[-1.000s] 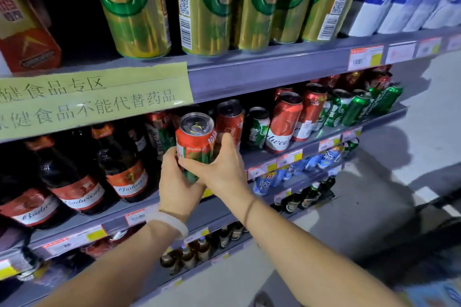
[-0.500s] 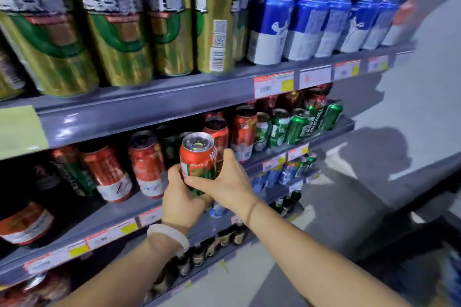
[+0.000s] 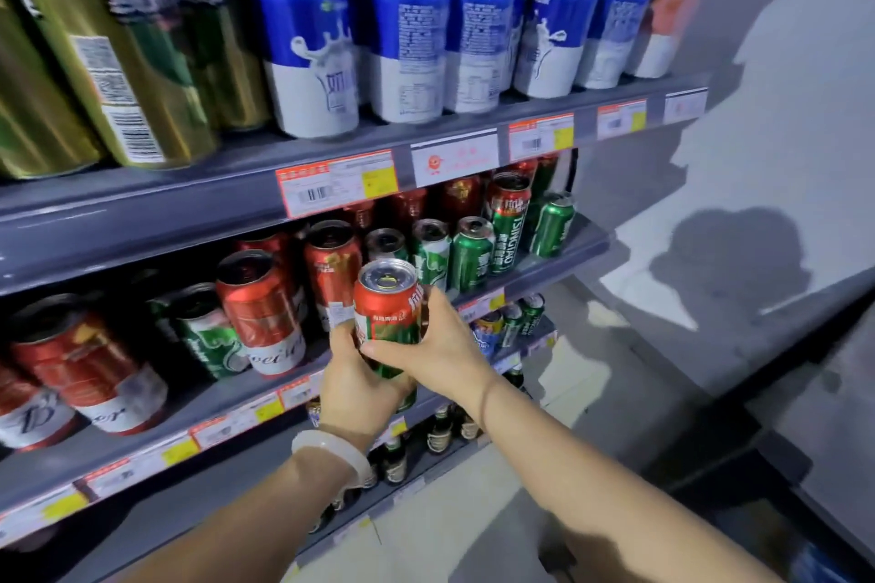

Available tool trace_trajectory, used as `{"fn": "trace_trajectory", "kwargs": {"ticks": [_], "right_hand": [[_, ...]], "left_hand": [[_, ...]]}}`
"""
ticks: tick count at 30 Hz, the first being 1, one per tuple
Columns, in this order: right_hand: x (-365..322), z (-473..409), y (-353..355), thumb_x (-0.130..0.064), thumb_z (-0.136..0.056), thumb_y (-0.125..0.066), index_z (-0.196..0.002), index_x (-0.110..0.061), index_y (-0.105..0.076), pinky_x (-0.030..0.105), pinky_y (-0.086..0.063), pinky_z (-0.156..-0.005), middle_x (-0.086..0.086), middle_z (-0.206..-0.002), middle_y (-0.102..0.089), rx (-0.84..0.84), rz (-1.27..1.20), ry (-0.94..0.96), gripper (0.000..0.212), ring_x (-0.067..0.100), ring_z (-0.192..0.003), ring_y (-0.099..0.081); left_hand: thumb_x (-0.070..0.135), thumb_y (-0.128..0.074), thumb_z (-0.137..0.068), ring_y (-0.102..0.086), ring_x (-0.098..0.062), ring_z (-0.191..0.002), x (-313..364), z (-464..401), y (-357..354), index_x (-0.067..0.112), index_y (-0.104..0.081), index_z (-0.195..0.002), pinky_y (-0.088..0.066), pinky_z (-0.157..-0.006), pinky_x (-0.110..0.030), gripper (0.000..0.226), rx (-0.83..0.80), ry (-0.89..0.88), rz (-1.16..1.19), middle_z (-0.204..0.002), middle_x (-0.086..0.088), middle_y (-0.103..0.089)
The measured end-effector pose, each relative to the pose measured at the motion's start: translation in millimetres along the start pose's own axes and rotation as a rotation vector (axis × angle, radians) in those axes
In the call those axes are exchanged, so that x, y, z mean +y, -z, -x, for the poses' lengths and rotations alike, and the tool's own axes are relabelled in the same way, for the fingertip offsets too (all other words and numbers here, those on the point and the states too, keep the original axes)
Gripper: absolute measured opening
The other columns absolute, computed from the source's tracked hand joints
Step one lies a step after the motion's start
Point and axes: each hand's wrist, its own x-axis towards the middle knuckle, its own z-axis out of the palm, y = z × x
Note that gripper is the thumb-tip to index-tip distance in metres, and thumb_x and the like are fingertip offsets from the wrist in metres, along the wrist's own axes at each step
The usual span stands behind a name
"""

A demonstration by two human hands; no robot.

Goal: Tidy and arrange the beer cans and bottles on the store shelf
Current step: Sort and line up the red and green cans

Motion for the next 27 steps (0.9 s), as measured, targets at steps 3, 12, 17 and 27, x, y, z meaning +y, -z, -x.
{"fn": "trace_trajectory", "kwargs": {"ticks": [3,12,17,27], "right_hand": [[10.3,-7.9,12.5,-0.038,-0.063,-0.081,-0.112,-0.024,-0.047,0.035,-0.046,-0.094,-0.006,-0.112,-0.056,0.016,-0.027,-0.026,0.061,0.014,-0.108,-0.054],[44.2,-37.3,65.6,-0.032,-0.047,-0.088,-0.102,-0.027,-0.053,0.041,-0.051,-0.092,-0.002,-0.104,-0.067,0.222,-0.225,-0.123,0.065,0.017,-0.097,-0.064],[67.2,-53.5,94.2,-0.027,-0.049,-0.089,-0.105,-0.024,-0.052,0.042,-0.052,-0.091,-0.003,-0.104,-0.067,0.272,-0.255,-0.143,0.067,0.015,-0.096,-0.065],[87.8,-97.8,151.2,-0.025,-0.057,-0.087,-0.108,-0.02,-0.052,0.04,-0.051,-0.093,0.002,-0.108,-0.064,0.2,-0.187,-0.073,0.062,0.018,-0.101,-0.062]], "left_hand": [[0.001,-0.076,-0.066,-0.058,-0.021,-0.086,2.4,-6.4,-15.5,0.008,-0.038,-0.119,-0.046,-0.074,-0.031,0.065,-0.021,-0.007,-0.012,-0.094,0.0,-0.057],[0.008,-0.077,-0.069,-0.051,-0.013,-0.086,33.1,-37.5,-74.7,0.006,-0.038,-0.117,-0.035,-0.066,-0.013,0.062,-0.214,-0.08,-0.023,-0.096,0.002,-0.053],[0.005,-0.079,-0.066,-0.051,-0.012,-0.088,43.2,-49.6,-111.4,0.005,-0.037,-0.114,-0.033,-0.064,-0.008,0.063,-0.269,-0.09,-0.019,-0.096,0.003,-0.052],[0.015,-0.079,-0.069,-0.052,-0.012,-0.089,57.5,-83.3,-172.3,0.006,-0.036,-0.118,-0.036,-0.07,-0.016,0.066,-0.175,-0.076,-0.083,-0.103,0.001,-0.055]]}}
